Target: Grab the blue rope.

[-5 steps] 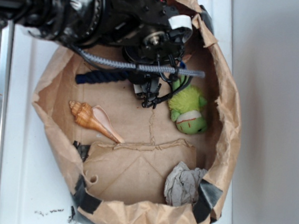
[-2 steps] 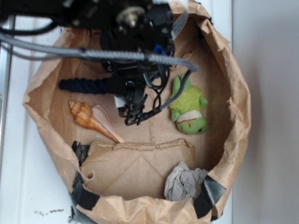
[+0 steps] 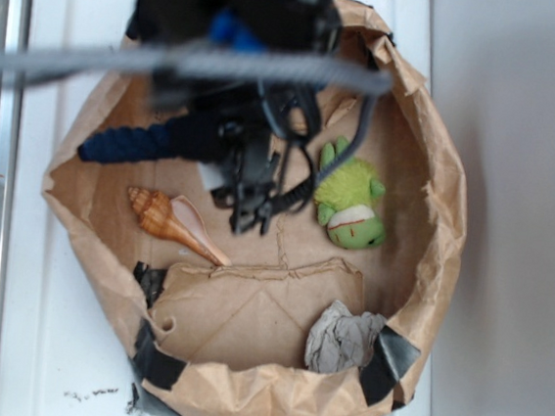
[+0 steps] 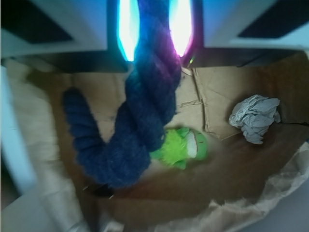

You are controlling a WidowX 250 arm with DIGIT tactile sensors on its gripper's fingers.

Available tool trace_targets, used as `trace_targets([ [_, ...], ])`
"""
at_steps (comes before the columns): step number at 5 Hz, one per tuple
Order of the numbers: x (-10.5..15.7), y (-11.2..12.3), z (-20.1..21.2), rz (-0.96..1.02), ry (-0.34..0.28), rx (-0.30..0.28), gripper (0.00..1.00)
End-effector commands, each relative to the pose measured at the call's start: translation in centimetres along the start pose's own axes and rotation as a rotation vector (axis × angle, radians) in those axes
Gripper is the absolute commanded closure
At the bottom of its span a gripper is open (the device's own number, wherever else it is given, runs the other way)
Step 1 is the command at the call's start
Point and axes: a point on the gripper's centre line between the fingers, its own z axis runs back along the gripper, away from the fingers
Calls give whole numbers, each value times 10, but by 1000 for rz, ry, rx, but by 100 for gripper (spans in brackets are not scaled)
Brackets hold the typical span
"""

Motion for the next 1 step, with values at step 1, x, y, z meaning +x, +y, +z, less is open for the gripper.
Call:
trace_targets([
  [1,8,-4,22,39,-87,23,100],
])
